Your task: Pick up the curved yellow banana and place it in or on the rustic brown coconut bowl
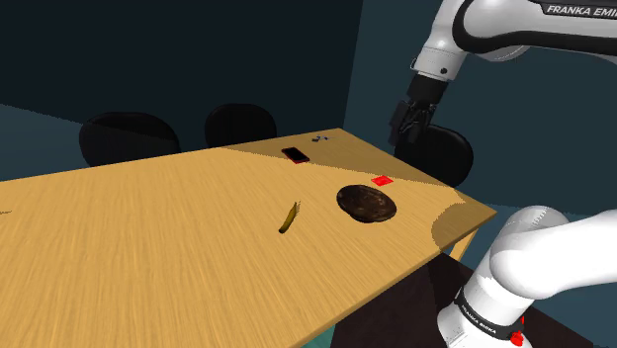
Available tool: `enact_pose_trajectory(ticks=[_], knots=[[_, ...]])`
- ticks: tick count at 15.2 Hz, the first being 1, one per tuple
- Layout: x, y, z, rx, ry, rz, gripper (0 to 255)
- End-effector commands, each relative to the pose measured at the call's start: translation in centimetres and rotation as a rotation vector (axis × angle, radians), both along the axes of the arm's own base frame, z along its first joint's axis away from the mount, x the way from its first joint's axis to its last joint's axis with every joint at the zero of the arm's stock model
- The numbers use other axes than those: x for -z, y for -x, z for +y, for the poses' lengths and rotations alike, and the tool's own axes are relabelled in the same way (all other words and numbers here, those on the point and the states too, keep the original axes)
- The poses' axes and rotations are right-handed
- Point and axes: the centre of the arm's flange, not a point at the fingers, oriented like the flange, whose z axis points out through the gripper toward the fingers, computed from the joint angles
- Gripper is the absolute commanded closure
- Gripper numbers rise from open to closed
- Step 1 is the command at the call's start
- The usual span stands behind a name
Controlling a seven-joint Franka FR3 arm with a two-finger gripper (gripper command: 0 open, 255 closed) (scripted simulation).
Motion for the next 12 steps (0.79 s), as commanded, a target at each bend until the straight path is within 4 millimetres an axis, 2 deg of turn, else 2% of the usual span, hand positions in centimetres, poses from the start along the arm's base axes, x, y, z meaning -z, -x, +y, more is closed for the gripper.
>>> enact_pose_trajectory(ticks=[1,6,12], knots=[[0.0,0.0,0.0,0.000,0.000,0.000,0],[3.2,-1.5,6.4,0.185,0.040,0.027,0],[7.4,-4.6,13.4,0.408,0.087,0.059,0]])
